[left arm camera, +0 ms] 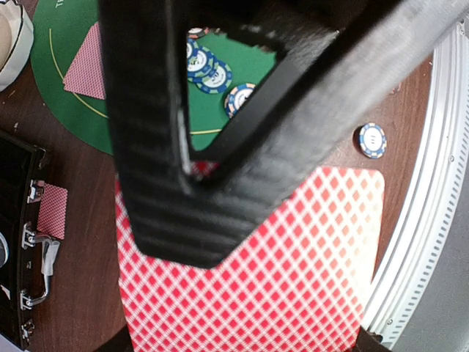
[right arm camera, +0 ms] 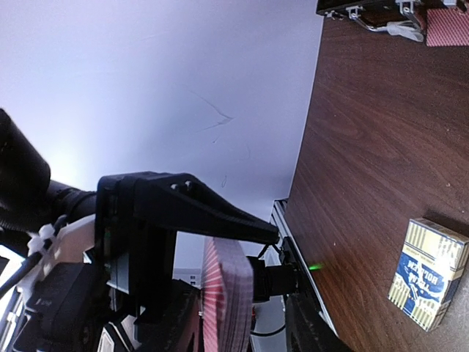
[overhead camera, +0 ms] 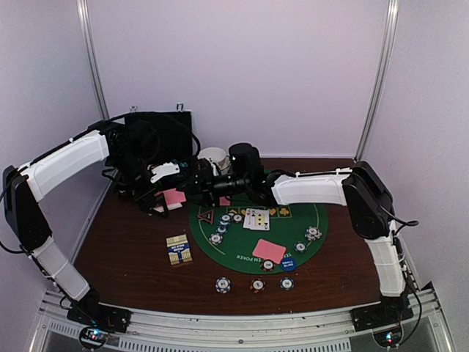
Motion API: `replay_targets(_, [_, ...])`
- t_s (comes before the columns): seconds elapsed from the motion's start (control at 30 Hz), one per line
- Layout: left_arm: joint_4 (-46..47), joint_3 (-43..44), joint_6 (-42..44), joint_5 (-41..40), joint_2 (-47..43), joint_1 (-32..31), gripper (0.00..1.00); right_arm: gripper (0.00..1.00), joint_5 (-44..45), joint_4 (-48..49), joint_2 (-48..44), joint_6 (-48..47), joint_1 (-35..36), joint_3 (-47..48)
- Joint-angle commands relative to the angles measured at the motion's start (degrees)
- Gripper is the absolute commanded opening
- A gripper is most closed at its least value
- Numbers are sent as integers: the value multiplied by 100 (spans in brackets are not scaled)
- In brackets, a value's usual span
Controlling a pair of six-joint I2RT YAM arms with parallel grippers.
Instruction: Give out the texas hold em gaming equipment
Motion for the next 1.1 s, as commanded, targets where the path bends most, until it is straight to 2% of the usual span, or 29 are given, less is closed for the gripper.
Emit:
replay_targets(0.0, [80, 60, 54, 23, -86, 24, 0, 36, -115, 44, -466, -81, -32, -146])
replay_targets(0.13, [84, 74, 54, 18, -75, 24, 0, 24, -135, 54, -539, -58, -25, -212])
replay_targets(0.5, [76, 59, 46, 4, -87, 24, 0, 11, -238, 171, -405, 91, 68, -132])
replay_targets(0.63, [80, 65, 53, -2, -73, 24, 0, 10, -276, 291, -321, 237, 95, -69])
replay_targets(0.77, [76, 74, 49, -16, -69, 24, 0, 26, -317, 234, -237, 242, 125, 36])
replay_targets(0.83, [70, 63, 54, -16, -73, 24, 0, 26, -332, 230, -213, 246, 135, 65])
replay_targets(0.9, [77, 52, 51, -24, -85, 24, 0, 25, -345, 214, -185, 244, 144, 86])
replay_targets(1.07, [81, 54, 63, -33, -86, 24, 0, 13, -358, 220, -147, 290, 153, 122])
